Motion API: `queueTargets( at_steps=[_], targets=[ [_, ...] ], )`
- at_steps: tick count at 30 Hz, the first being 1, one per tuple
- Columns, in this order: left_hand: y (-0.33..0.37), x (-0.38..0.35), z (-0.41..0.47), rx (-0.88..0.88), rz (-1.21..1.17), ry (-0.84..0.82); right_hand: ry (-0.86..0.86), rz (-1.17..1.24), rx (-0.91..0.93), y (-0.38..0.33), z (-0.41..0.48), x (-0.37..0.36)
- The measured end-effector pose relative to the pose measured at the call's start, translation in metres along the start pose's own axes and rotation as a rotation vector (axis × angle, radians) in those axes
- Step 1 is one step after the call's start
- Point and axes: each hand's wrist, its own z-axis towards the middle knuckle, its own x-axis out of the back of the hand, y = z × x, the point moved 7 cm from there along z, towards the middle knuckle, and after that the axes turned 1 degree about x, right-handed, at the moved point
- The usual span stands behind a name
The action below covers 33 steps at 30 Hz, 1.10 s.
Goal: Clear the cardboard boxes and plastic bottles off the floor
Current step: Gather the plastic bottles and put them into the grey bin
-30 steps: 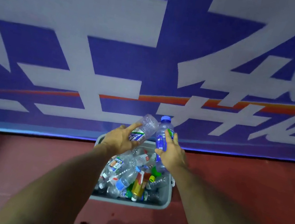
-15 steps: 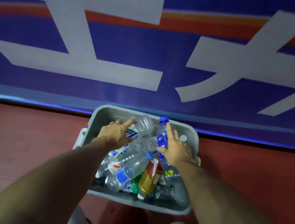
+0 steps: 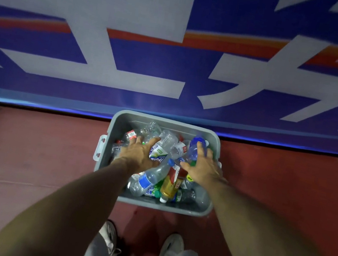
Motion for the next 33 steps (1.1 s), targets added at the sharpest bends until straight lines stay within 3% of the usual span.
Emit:
queueTargets(
  at_steps=[8,14,20,25,33],
  targets=[
    [0.027,0.101,-0.092,0.009,0.038,0.102,0.021,-0.033,0.025,-0.042,-0.087,0.092],
    [0.042,0.179,-0.167,0.074,0.045,0.293,0.066,-0.136,0.207,-0.098,-0.141,0.166],
    [0.041,0.211,-0.279,0.27,-0.045,0.493,0.081,-0.262,0.447,-0.148,-0.219,0.204],
    [0.019,0.211,-0.386,0.457,-0.125,0.659,0.09,-0.361,0.696,-0.203,-0.297,0.198],
    [-0.071,0.152,-0.59,0.853,-0.259,0.807,0.028,-0.521,1.097,-0.309,-0.454,0.112]
  ],
)
